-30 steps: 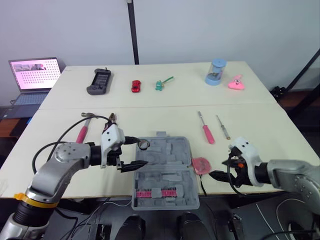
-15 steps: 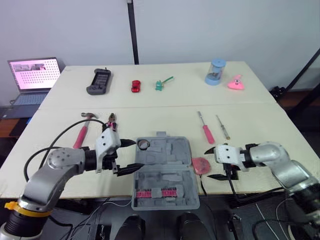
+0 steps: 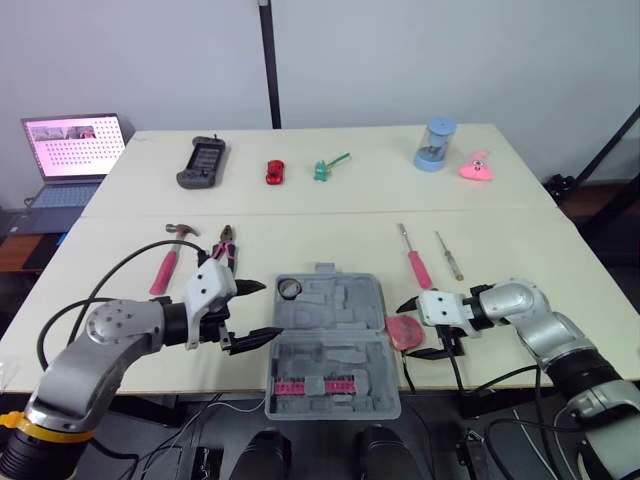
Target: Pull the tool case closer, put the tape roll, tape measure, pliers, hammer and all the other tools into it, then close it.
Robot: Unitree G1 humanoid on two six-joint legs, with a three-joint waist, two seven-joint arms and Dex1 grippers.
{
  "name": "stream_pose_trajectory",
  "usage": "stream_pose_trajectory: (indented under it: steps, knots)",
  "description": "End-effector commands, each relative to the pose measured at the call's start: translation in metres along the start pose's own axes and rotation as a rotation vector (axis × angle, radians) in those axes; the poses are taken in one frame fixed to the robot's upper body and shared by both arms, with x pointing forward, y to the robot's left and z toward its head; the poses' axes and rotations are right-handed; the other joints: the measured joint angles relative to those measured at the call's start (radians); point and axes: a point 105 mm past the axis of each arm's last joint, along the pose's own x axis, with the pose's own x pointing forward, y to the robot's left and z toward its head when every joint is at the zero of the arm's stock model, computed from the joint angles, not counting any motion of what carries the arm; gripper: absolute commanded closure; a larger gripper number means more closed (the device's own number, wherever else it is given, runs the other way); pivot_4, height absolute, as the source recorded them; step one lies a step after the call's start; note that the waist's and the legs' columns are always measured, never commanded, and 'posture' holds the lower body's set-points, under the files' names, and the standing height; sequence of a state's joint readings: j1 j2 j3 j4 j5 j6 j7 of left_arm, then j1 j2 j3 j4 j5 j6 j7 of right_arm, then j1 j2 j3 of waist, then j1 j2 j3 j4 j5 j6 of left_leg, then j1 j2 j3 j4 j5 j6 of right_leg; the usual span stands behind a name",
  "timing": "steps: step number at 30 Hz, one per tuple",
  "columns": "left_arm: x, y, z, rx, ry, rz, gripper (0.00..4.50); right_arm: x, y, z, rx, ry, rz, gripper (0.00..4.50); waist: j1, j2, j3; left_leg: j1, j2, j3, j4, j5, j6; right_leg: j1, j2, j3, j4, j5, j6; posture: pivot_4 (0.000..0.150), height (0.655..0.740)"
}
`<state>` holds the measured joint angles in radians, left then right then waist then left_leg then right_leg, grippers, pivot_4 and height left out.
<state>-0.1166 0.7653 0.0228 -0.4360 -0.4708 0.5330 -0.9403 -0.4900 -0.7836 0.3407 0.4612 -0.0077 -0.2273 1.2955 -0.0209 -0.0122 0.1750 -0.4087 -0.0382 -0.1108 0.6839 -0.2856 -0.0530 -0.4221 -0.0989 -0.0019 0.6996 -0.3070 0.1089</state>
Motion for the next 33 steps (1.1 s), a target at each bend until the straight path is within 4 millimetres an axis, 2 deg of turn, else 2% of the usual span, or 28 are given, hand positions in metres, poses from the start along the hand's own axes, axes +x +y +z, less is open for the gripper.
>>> stream_pose_trajectory:
  steps: [1, 2, 6, 9, 13, 18, 21, 24, 28, 33]
  knots:
    - [-0.004, 0.0, 0.01, 0.035, -0.022, 0.004, 0.0, 0.0, -0.002, 0.002, -0.002, -0.02, 0.004, 1.37, 0.002, 0.0, 0.0, 0.0, 0.0, 0.0, 0.0, 0.0, 0.0, 0.0, 0.0, 0.0, 0.0, 0.0, 0.0, 0.15, 0.6741]
    - [-0.004, 0.0, 0.01, 0.035, -0.02, 0.004, 0.0, 0.0, -0.002, 0.001, -0.008, -0.013, 0.003, 1.62, 0.002, 0.0, 0.0, 0.0, 0.0, 0.0, 0.0, 0.0, 0.0, 0.0, 0.0, 0.0, 0.0, 0.0, 0.0, 0.15, 0.6741]
    - [-0.005, 0.001, 0.008, 0.032, -0.015, 0.003, 0.0, -0.006, -0.003, 0.004, -0.009, -0.028, -0.018, 1.62, 0.004, 0.0, 0.0, 0.0, 0.0, 0.0, 0.0, 0.0, 0.0, 0.0, 0.0, 0.0, 0.0, 0.0, 0.0, 0.15, 0.6741]
    - [-0.006, 0.001, 0.006, 0.03, -0.013, 0.003, 0.0, -0.018, -0.005, 0.013, 0.01, -0.06, -0.045, 1.62, 0.005, 0.0, 0.0, 0.0, 0.0, 0.0, 0.0, 0.0, 0.0, 0.0, 0.0, 0.0, 0.0, 0.0, 0.0, 0.15, 0.6741]
    - [-0.006, 0.001, 0.003, 0.021, -0.015, 0.009, 0.0, -0.037, -0.007, 0.016, 0.049, -0.017, -0.084, 1.62, 0.007, 0.001, 0.0, 0.0, 0.0, 0.0, 0.0, 0.0, 0.0, 0.0, -0.001, 0.0, 0.0, 0.0, 0.0, 0.15, 0.6741]
    - [-0.004, 0.001, -0.001, 0.009, -0.025, 0.019, 0.0, -0.058, -0.026, 0.029, 0.006, 0.049, -0.203, 1.62, 0.005, 0.001, 0.0, 0.0, 0.0, 0.0, 0.0, 0.0, 0.0, 0.0, -0.001, 0.0, 0.0, 0.0, 0.0, 0.15, 0.6741]
    - [-0.003, 0.002, -0.004, 0.004, -0.031, 0.029, 0.0, -0.062, -0.041, 0.042, -0.119, 0.135, -0.244, 1.62, 0.004, 0.002, 0.0, 0.0, 0.0, 0.0, 0.0, 0.0, 0.0, -0.001, -0.001, 0.0, 0.0, 0.0, 0.0, 0.15, 0.6741]
    - [-0.001, 0.003, -0.007, -0.001, -0.039, 0.043, 0.0, -0.06, -0.059, 0.063, -0.147, 0.207, -0.207, 1.62, 0.0, 0.003, 0.001, 0.0, 0.0, 0.001, 0.0, 0.0, 0.0, -0.001, -0.001, 0.001, 0.0, 0.0, 0.0, 0.15, 0.6741]
    - [-0.001, 0.003, -0.01, -0.01, -0.047, 0.064, 0.0, -0.049, -0.075, 0.091, -0.137, 0.203, -0.167, 1.62, 0.001, 0.003, 0.001, 0.0, 0.0, 0.0, 0.0, 0.0, 0.0, -0.002, 0.0, 0.0, 0.0, 0.0, 0.0, 0.15, 0.6741]
    - [-0.002, -0.002, -0.016, -0.024, -0.05, 0.093, 0.0, -0.021, -0.083, 0.113, -0.133, 0.259, -0.095, 1.62, 0.005, 0.002, 0.001, -0.001, 0.0, 0.0, 0.0, 0.0, -0.001, -0.002, -0.003, 0.0, 0.0, 0.0, 0.0, 0.15, 0.6741]
